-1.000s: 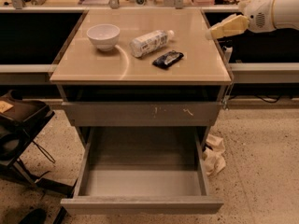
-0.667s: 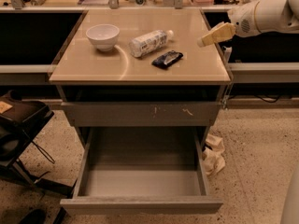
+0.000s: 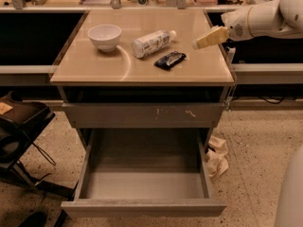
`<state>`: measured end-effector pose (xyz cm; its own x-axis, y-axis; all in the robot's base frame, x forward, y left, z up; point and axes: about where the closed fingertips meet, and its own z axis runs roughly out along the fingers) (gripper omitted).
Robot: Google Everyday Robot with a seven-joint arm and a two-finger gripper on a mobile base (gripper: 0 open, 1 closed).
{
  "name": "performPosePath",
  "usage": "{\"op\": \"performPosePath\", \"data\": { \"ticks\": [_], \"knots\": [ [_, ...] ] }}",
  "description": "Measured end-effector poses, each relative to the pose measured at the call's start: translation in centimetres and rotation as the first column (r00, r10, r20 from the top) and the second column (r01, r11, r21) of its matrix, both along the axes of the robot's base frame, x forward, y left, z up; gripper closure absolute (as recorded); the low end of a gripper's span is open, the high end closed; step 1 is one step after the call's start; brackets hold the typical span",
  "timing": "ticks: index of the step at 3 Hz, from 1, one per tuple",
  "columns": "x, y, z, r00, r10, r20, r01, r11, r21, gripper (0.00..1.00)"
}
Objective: Place rxbar blueberry into middle drawer
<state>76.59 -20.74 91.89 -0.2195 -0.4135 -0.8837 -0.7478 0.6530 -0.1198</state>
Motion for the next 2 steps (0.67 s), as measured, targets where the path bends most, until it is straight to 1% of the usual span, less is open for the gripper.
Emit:
{"op": "performPosePath", "data": {
  "ticks": [1,2],
  "knots": [
    [2.49,3.95,-1.89,0.9988,0.045,0.019,-0.046,0.995,0.084,0.00],
    [2.65,4.19,-2.21,0.9988,0.047,0.016,-0.048,0.995,0.090,0.00]
  ]
}}
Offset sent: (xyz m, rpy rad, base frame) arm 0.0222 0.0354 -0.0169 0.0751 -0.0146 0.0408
